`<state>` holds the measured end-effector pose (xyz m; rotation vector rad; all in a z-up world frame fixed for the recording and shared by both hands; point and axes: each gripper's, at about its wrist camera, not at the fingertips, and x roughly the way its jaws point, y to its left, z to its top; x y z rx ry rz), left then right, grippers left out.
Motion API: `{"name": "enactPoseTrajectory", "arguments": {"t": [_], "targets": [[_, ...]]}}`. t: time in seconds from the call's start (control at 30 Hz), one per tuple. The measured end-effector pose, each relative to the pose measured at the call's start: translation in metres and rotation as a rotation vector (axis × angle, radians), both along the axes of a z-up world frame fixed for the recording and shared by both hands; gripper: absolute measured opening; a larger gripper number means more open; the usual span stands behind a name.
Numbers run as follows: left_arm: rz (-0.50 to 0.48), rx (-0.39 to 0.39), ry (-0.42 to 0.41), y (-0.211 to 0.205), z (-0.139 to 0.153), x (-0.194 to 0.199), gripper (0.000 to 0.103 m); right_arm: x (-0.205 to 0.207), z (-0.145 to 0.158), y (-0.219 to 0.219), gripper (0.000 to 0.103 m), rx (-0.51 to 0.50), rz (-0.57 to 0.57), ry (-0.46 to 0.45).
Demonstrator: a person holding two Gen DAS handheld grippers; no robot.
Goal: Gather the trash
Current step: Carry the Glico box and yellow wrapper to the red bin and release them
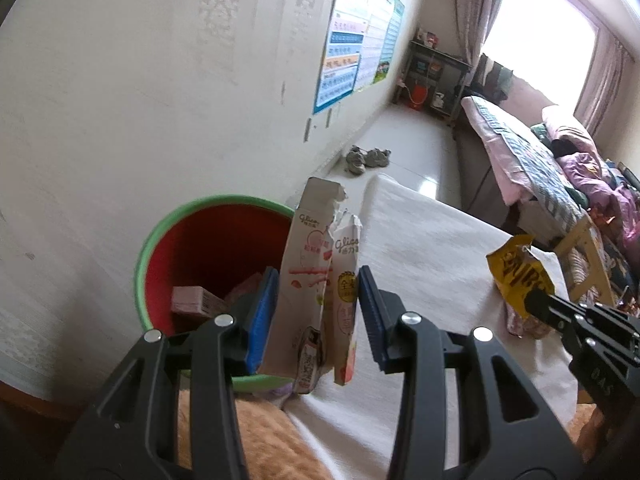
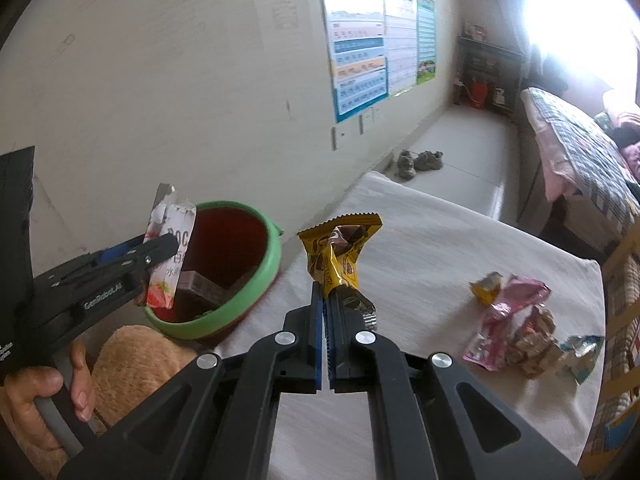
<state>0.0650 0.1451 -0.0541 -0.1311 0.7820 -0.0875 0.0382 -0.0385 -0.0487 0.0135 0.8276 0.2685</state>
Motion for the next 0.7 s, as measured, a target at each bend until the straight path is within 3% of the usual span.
{"name": "enactPoseTrajectory", "arguments": {"t": [0.7], "targets": [[0.103, 0.013, 0.034, 0.054, -0.017, 0.022, 0.039, 0.033, -0.008, 0.076, 0.002, -0.009, 0.124, 0.02]]}}
